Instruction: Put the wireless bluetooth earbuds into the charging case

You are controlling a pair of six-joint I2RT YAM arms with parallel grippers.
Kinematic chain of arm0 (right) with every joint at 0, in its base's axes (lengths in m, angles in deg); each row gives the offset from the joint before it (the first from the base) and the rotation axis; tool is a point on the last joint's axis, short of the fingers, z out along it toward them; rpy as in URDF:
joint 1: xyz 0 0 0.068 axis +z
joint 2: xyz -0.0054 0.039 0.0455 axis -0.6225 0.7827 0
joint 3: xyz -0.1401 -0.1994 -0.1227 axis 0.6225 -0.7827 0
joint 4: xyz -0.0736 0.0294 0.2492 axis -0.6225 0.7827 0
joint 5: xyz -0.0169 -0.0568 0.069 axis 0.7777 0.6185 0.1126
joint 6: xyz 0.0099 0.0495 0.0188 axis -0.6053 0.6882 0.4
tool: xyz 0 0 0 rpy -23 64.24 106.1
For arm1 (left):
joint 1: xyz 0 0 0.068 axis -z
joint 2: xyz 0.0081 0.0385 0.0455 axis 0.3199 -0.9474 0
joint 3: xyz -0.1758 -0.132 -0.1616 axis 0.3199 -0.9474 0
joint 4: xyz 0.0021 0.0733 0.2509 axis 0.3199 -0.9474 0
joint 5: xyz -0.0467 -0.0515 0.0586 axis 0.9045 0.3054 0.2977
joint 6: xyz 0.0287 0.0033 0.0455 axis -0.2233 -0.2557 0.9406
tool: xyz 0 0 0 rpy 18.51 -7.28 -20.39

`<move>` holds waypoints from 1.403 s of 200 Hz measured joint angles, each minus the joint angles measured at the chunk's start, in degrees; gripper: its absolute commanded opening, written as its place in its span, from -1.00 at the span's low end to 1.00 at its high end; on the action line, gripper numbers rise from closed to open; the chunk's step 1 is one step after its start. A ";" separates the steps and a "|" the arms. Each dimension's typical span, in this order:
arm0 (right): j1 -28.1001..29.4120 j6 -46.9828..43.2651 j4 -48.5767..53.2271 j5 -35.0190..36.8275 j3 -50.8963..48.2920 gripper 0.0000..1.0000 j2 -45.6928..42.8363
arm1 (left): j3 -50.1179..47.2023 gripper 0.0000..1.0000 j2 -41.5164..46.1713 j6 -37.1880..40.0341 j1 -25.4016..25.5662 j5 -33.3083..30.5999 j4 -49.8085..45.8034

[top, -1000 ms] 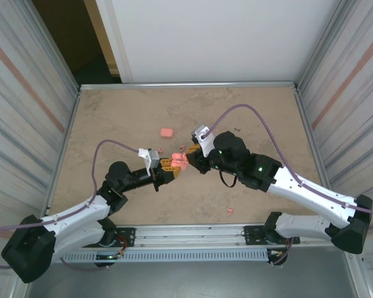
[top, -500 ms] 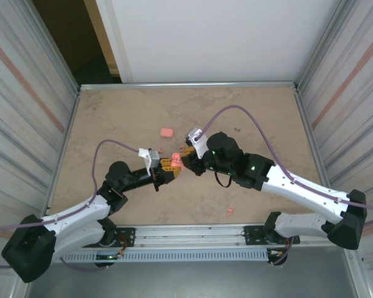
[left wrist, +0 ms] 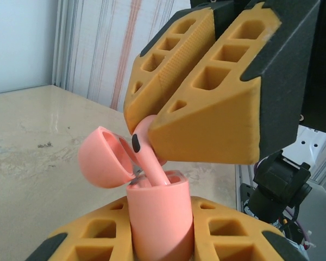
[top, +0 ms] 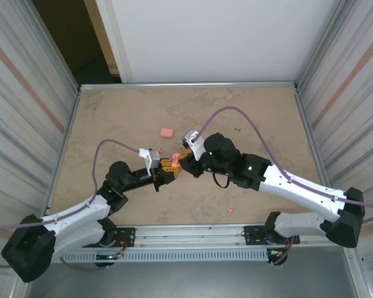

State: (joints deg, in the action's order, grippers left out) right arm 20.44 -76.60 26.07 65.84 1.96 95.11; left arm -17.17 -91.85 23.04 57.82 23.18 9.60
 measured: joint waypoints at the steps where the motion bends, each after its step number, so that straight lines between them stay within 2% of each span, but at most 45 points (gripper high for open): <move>1: 0.00 0.00 0.00 -0.02 0.00 -0.58 0.00 | -0.02 -1.00 0.00 0.00 -0.02 0.00 0.02; 84: 0.31 0.02 0.37 -2.08 0.39 -0.52 0.50 | 0.00 -1.00 0.02 0.02 0.26 0.26 0.07; 149: 0.00 0.81 1.46 -4.00 2.62 -0.18 0.42 | 0.00 -1.00 0.02 0.02 0.24 0.24 0.07; 230: -2.43 2.62 3.45 -3.67 3.43 -0.10 -3.54 | 0.00 -1.00 0.15 0.26 0.26 -0.13 0.04; 280: -5.27 6.78 6.05 -1.73 2.56 -0.09 -6.71 | -0.02 -1.00 1.86 1.14 0.31 -3.28 0.00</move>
State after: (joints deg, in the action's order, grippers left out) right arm 15.17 -69.83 32.12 64.11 4.52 88.40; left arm -17.19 -89.99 24.18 58.12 19.90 9.60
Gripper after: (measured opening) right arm 0.456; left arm 0.235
